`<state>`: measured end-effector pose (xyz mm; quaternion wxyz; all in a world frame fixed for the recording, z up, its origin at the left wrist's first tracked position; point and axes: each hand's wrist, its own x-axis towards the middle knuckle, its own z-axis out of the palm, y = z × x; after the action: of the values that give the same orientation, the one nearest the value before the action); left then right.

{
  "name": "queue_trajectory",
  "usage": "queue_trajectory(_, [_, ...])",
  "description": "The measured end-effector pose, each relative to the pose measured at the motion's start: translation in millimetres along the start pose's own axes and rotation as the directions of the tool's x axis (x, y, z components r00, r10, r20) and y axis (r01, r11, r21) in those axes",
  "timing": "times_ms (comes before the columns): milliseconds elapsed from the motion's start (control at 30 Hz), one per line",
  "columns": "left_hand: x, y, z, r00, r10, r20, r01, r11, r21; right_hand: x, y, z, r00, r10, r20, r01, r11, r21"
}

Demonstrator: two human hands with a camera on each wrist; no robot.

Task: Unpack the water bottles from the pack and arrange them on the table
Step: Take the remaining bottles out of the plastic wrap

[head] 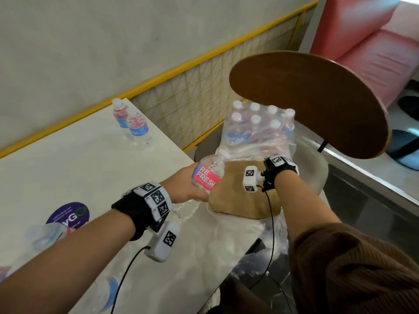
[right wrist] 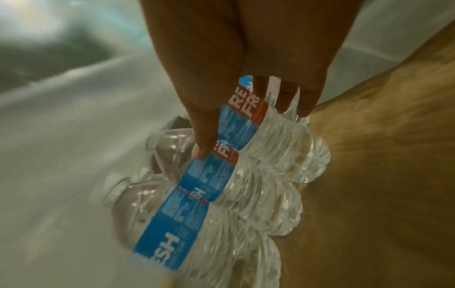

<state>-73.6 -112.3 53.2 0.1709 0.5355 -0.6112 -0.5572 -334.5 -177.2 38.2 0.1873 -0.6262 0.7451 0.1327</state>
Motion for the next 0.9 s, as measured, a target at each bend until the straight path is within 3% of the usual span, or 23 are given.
queue_trajectory(200, [2,-11,7,0.998,-0.042,0.04,0.043,0.998,-0.036,7,9,17,1.0,0.013,0.02,-0.013,1.0,0.027])
queue_trajectory(267, [1,-12,7,0.998,-0.065,0.026,0.067,0.996,-0.067,7,8,26,0.997,0.056,0.051,-0.065,0.981,0.184])
queue_trajectory(333, [-1,-16,5,0.997,-0.072,0.003,0.072,0.995,-0.075,3,0,35,0.982,0.077,0.171,-0.141,0.902,0.407])
queue_trajectory(433, [-4,-22,-6,0.992,-0.069,-0.107,0.058,0.992,-0.108,-10,-14,49,0.981,0.009,0.193,-0.133,0.756,0.64])
queue_trajectory(533, [-6,-28,-25,0.969,-0.088,-0.23,0.069,0.994,-0.088,-44,-27,55,0.97,-0.236,0.055,0.083,0.54,0.838])
queue_trajectory(633, [-15,-30,-43,0.97,-0.114,-0.217,0.13,0.989,0.065,-89,-42,57,0.865,-0.491,-0.1,0.359,0.468,0.807])
queue_trajectory(700, [-22,-27,-51,0.967,-0.168,-0.193,0.209,0.953,0.22,-117,-56,62,0.746,-0.663,-0.062,0.512,0.512,0.69])
queue_trajectory(767, [-29,-20,-58,0.964,-0.222,-0.145,0.259,0.905,0.336,-135,-74,74,0.656,-0.754,0.044,0.586,0.545,0.599])
queue_trajectory(900, [-40,-7,-65,0.929,-0.371,-0.017,0.338,0.827,0.449,-159,-115,104,0.484,-0.858,0.173,0.713,0.501,0.491])
